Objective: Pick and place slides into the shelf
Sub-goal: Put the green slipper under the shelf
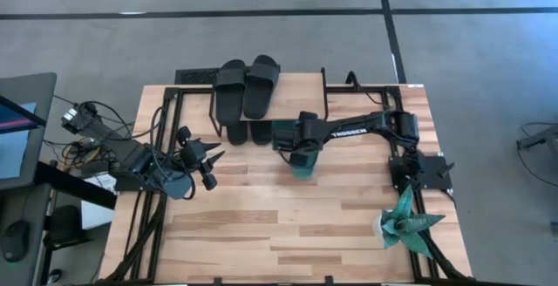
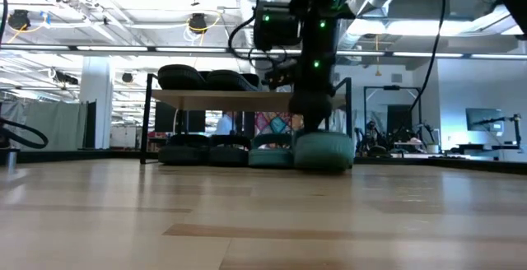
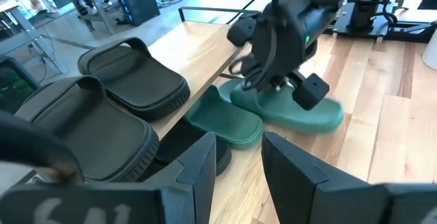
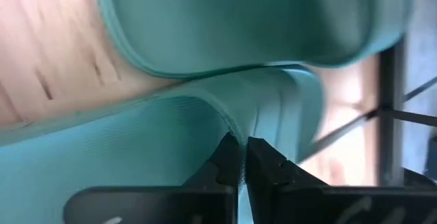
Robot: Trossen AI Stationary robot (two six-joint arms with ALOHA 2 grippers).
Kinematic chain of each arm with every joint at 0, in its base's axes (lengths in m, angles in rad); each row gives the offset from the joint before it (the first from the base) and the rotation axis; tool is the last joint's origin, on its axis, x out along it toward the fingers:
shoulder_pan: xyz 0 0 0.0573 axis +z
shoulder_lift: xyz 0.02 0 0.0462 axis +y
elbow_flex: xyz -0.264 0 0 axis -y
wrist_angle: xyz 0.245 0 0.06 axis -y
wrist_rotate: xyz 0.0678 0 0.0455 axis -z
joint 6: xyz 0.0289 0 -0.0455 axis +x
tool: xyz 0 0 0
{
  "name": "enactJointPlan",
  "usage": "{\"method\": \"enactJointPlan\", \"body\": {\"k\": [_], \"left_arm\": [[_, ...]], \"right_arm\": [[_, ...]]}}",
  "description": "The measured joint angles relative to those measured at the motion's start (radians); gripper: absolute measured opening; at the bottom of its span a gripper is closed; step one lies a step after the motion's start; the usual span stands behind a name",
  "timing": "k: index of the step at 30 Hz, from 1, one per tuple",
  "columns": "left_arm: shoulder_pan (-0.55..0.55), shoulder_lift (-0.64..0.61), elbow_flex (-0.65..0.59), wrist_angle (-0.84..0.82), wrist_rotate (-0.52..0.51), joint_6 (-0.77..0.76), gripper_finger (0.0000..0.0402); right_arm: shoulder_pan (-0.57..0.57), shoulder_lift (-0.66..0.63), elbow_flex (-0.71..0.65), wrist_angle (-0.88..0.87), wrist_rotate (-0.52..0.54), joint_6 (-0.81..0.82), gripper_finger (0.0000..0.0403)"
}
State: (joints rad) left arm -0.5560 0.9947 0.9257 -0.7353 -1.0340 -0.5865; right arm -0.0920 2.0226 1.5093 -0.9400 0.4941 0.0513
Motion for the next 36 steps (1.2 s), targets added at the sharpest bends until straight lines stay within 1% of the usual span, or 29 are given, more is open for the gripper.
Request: {"method": "enactJointPlan", "body": {"k": [5,13,16,21,29,36], "left_arm": [[0.0,0.0,0.0,0.0,0.0,-0.006,0.0109],[0.002,0.0,0.0,0.0,-0.003,-0.006,0.0109],[0.003,0.0,0.0,0.0,-0.013,-0.006,0.0109],[0.01,0.0,0.0,0.0,-0.026,-0.006,0.0109],[0.023,0.0,0.0,0.0,-0.025,-0.006,0.0109],[0.023,0.0,0.0,-0.001,-0.025,-0.005,0.0109]], "right_arm": [[0.001,0.051,0.002,0.015,-0.017,-0.009,0.0],[0.007,0.069,0.003,0.032,0.029,-0.008,0.0],[0.008,0.072,0.012,0.032,0.064,-0.032,0.0],[-0.003,0.075,0.026,0.039,0.184,-0.052,0.0],[-0.061,0.071,0.029,0.043,0.15,-0.054,0.0],[-0.081,0.07,0.029,0.059,0.122,-0.052,0.0001]]}}
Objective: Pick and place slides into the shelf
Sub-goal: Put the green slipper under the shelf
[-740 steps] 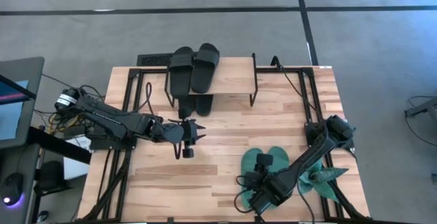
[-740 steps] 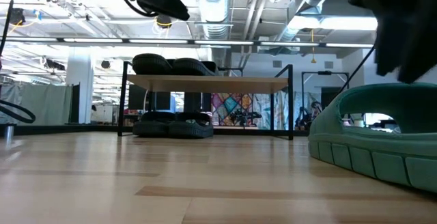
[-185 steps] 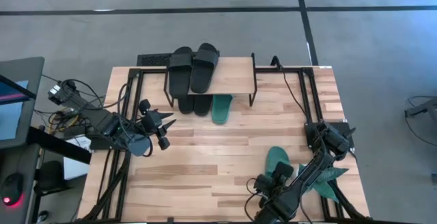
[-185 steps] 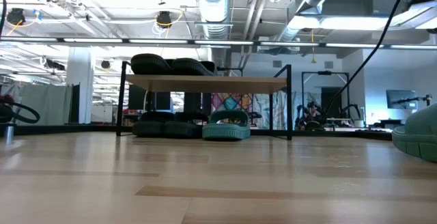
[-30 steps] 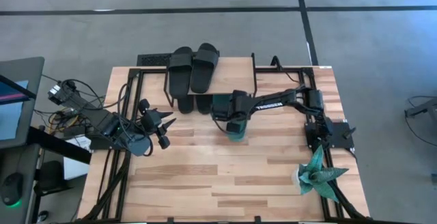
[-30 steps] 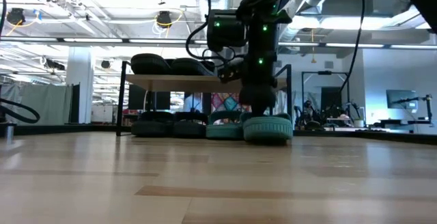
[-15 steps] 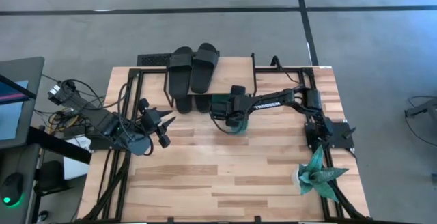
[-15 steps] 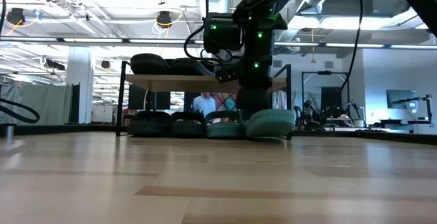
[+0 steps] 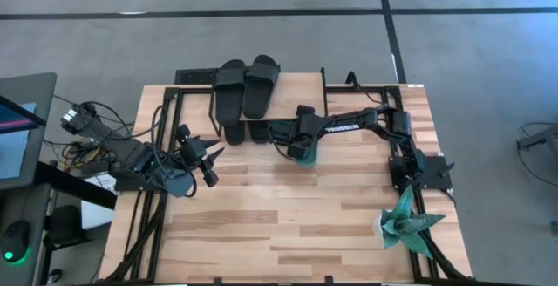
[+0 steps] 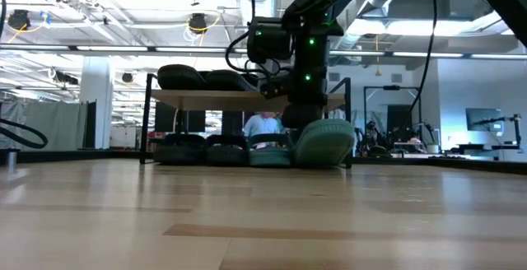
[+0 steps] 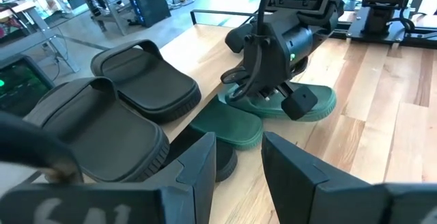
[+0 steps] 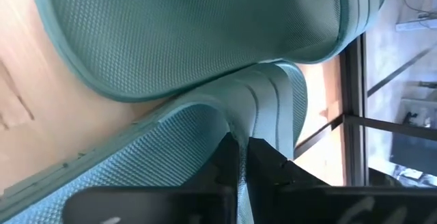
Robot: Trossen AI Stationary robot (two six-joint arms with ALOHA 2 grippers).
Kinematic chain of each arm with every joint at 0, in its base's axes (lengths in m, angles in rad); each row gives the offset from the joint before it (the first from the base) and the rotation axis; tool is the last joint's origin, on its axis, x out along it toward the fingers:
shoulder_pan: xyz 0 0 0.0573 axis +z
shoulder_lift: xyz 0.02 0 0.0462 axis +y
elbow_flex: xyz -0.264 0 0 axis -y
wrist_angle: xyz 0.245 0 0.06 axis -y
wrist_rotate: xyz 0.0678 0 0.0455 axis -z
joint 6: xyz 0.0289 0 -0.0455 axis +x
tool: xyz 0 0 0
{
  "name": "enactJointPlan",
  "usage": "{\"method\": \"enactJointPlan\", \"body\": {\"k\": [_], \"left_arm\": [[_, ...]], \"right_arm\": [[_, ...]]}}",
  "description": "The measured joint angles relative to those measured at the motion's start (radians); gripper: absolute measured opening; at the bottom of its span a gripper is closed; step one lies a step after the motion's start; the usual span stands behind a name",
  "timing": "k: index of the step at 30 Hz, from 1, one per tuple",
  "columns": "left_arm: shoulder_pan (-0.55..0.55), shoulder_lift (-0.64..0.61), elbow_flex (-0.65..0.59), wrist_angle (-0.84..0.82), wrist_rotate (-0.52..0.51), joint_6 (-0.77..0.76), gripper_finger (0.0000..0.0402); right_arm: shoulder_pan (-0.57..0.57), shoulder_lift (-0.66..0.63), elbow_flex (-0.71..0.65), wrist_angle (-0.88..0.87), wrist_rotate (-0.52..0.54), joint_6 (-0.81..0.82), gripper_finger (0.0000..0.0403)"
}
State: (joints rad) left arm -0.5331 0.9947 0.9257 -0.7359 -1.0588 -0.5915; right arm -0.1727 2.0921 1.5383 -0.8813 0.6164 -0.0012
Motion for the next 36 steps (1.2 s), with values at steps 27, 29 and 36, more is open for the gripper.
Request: {"method": "enactJointPlan", "body": {"k": [27,29,36], "left_arm": [[0.0,0.0,0.0,0.001,0.003,-0.049,0.0109],[0.0,0.0,0.0,0.001,0.003,-0.049,0.0109],[0.0,0.0,0.0,0.001,0.003,-0.049,0.0109]], "right_arm": [[0.051,0.001,0.0,-0.028,0.0,0.09,0.0083],[0.055,-0.008,-0.002,-0.046,0.003,0.116,0.0083],[0.058,-0.017,-0.002,-0.063,0.01,0.14,0.0085]]}}
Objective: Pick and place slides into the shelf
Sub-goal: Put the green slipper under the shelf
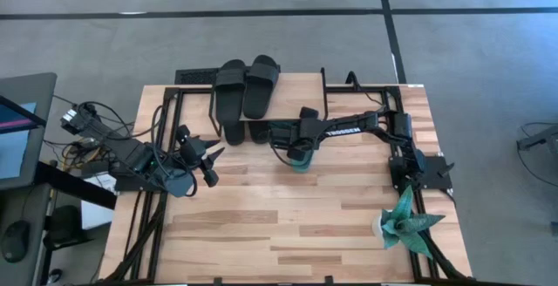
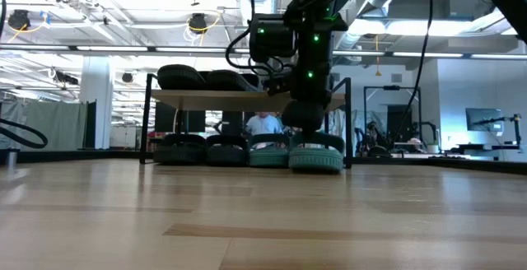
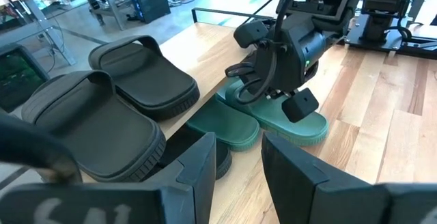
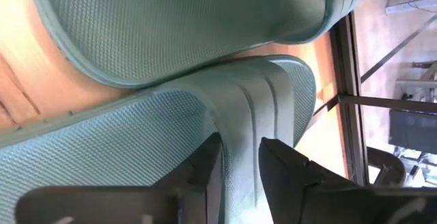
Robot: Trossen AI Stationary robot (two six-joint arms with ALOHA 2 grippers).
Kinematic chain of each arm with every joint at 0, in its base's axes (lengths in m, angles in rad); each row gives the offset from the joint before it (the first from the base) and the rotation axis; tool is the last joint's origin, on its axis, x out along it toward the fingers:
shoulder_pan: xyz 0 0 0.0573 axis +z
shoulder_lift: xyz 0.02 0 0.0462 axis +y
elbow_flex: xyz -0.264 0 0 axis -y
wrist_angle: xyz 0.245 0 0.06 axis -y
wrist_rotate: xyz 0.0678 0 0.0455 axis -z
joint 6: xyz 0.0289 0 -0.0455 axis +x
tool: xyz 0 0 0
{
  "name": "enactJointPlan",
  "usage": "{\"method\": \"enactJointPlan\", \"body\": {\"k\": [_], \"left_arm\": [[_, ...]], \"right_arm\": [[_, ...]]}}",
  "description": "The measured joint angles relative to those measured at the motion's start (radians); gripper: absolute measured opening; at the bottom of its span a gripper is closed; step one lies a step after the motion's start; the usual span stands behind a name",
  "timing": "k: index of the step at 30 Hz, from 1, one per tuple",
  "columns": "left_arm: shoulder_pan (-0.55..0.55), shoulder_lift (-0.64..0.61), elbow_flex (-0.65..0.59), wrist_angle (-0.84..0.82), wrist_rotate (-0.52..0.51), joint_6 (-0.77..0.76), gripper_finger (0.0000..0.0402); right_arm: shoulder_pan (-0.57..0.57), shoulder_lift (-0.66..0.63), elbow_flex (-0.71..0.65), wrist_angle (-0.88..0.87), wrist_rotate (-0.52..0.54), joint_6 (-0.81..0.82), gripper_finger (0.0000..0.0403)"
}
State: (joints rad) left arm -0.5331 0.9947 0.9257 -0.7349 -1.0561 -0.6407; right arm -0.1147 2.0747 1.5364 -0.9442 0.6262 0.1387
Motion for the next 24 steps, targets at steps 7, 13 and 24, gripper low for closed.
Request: {"method": "enactJointPlan", "body": {"k": [7,13,24], "left_arm": [[0.0,0.0,0.0,0.0,0.0,-0.003,0.0109],[0.0,0.0,0.0,0.0,0.0,-0.003,0.0109],[0.0,0.0,0.0,-0.011,-0.002,-0.003,0.0109]], "right_arm": [[0.008,0.0,0.0,-0.015,-0.003,-0.007,0.012],[0.023,-0.001,0.0,-0.02,-0.004,-0.031,0.0172],[0.064,-0.002,0.001,-0.051,-0.023,0.026,0.0234]]}}
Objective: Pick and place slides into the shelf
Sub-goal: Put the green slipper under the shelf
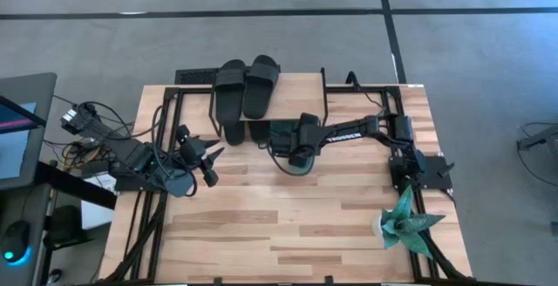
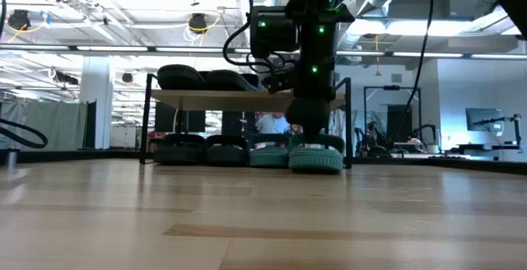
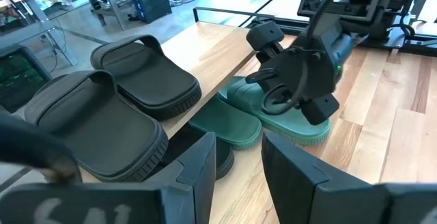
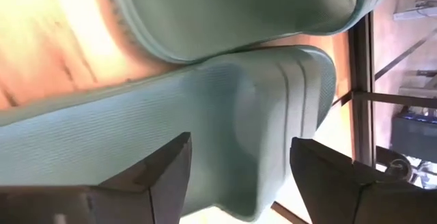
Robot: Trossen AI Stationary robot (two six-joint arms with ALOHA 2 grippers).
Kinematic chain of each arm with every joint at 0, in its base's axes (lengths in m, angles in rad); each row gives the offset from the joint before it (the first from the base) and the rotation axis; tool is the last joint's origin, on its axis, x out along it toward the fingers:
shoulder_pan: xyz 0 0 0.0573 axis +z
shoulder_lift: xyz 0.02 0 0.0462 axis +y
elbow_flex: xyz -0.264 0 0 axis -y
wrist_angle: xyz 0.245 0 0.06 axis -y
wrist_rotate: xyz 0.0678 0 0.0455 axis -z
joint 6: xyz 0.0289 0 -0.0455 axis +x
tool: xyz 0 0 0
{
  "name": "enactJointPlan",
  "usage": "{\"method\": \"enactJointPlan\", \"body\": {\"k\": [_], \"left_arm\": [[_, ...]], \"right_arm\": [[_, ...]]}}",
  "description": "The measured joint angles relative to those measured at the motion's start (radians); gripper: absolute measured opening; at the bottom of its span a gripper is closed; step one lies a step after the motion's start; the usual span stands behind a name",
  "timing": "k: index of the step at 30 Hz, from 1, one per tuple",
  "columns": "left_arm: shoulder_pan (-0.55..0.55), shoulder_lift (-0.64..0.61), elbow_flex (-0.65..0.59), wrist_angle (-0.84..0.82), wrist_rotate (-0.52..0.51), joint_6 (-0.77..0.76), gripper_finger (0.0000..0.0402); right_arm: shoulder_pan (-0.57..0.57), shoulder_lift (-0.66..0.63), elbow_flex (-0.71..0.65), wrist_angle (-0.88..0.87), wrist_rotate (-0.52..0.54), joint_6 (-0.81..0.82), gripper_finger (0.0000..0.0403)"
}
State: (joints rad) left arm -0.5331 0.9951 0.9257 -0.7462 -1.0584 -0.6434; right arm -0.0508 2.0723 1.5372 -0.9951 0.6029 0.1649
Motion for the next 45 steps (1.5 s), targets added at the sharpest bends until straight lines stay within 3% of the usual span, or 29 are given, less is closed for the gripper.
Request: {"method": "enactJointPlan", "body": {"k": [13,19,26,30,38,45], "left_arm": [[0.0,0.0,0.0,-0.001,0.0,0.001,0.0109],[0.0,0.007,0.0,-0.008,-0.001,0.006,0.0109],[0.0,0.054,0.0,-0.014,0.0,0.015,0.0109],[0.0,0.102,0.0,-0.015,0.002,0.015,0.0109],[0.0,0.2,0.0,-0.015,0.032,0.015,0.0109],[-0.003,0.217,0.0,-0.014,0.027,0.031,0.0109]], "right_arm": [[0.068,-0.001,0.001,-0.095,0.005,0.152,0.0234],[0.127,-0.058,0.001,-0.133,0.048,0.235,0.0223],[0.194,-0.166,0.001,-0.094,0.049,0.209,0.017],[0.225,-0.211,-0.002,-0.038,-0.012,0.17,0.0132],[0.257,-0.22,-0.032,0.023,-0.13,0.115,0.0013],[0.25,-0.219,-0.095,0.109,-0.2,0.13,0.0002]]}}
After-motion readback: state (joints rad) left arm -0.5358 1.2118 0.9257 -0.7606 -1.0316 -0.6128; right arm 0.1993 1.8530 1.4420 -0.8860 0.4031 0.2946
